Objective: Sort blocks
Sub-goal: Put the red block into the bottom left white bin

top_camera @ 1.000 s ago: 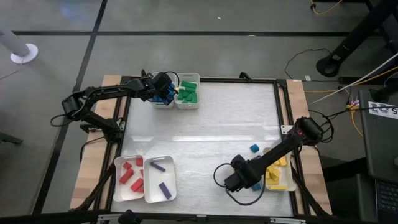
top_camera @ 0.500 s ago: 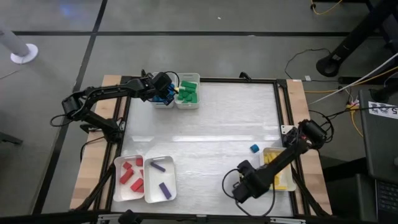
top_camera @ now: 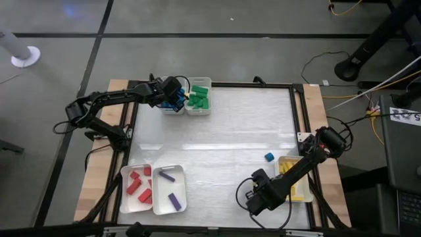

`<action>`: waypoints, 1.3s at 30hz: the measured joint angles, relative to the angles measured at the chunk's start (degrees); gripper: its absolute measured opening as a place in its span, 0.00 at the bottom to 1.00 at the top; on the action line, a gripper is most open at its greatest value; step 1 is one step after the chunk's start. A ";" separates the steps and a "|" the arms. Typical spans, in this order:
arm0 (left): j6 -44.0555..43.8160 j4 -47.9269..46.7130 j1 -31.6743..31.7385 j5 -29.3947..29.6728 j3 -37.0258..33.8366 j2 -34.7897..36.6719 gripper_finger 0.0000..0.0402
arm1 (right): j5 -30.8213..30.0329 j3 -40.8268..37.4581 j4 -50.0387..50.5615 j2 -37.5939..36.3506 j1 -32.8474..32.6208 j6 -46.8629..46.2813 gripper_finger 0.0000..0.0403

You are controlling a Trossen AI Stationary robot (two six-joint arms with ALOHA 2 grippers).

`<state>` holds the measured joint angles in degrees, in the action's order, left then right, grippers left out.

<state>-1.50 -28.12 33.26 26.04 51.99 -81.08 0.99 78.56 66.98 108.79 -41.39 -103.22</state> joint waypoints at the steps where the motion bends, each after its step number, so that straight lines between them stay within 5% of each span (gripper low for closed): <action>1: 0.00 0.00 0.00 0.00 0.00 0.00 0.39 | 0.00 0.00 0.01 0.01 -0.10 -0.24 0.42; 39: 0.00 0.07 -0.01 0.01 -0.02 0.00 0.39 | 1.70 -8.20 -8.40 -0.04 -1.06 -1.37 0.41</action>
<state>-1.50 -28.05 33.25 26.04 51.96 -81.08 2.69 70.37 58.58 108.75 -42.44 -104.60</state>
